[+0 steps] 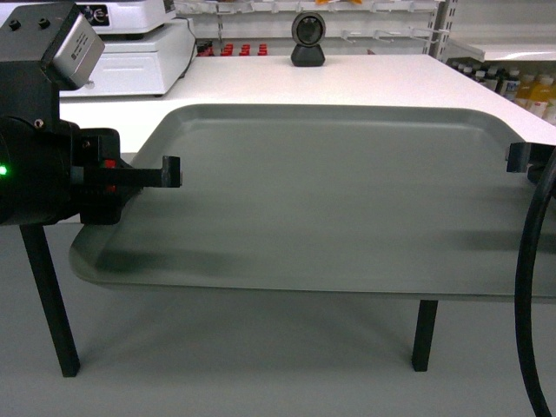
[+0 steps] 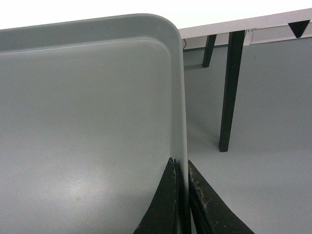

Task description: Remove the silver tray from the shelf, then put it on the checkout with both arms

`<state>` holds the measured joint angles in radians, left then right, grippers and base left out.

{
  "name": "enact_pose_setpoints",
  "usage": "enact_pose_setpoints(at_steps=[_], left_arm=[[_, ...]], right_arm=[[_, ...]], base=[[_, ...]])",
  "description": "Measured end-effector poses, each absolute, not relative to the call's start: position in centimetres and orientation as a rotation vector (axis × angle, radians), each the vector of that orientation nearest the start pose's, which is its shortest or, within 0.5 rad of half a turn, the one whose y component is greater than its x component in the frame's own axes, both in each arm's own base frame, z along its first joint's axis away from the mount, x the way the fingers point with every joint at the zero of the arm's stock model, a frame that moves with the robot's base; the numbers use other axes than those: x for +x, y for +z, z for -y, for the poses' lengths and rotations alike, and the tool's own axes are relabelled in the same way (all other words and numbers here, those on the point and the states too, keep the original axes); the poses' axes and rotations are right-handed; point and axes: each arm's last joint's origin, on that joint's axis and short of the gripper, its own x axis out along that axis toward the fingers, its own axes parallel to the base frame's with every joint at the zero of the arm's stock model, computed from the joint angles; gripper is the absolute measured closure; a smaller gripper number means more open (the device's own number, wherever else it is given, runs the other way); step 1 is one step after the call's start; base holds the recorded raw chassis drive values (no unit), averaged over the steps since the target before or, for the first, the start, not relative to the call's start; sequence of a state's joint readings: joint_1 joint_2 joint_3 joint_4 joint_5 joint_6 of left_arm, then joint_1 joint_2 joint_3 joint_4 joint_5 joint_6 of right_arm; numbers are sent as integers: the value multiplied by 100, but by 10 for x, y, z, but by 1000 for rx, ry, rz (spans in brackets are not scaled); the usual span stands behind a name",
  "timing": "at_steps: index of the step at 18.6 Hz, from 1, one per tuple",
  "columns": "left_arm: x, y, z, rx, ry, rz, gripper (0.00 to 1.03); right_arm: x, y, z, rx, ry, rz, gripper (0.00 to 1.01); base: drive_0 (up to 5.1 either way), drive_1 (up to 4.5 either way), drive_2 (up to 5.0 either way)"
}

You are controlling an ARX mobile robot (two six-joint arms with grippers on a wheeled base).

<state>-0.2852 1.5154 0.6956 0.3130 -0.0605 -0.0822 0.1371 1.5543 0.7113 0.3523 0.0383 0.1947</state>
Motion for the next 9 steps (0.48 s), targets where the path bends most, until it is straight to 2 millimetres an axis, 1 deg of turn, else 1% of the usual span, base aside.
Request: enact_pose_setpoints(at_steps=[2, 9], left_arm=[[289, 182, 83, 7, -199, -511, 100], [290, 182, 83, 7, -199, -509, 100]], right_arm=[[306, 178, -41, 147, 49, -502, 98], [306, 179, -41, 148, 49, -498, 98]], base=[[0, 0, 0], [-11, 411, -434]])
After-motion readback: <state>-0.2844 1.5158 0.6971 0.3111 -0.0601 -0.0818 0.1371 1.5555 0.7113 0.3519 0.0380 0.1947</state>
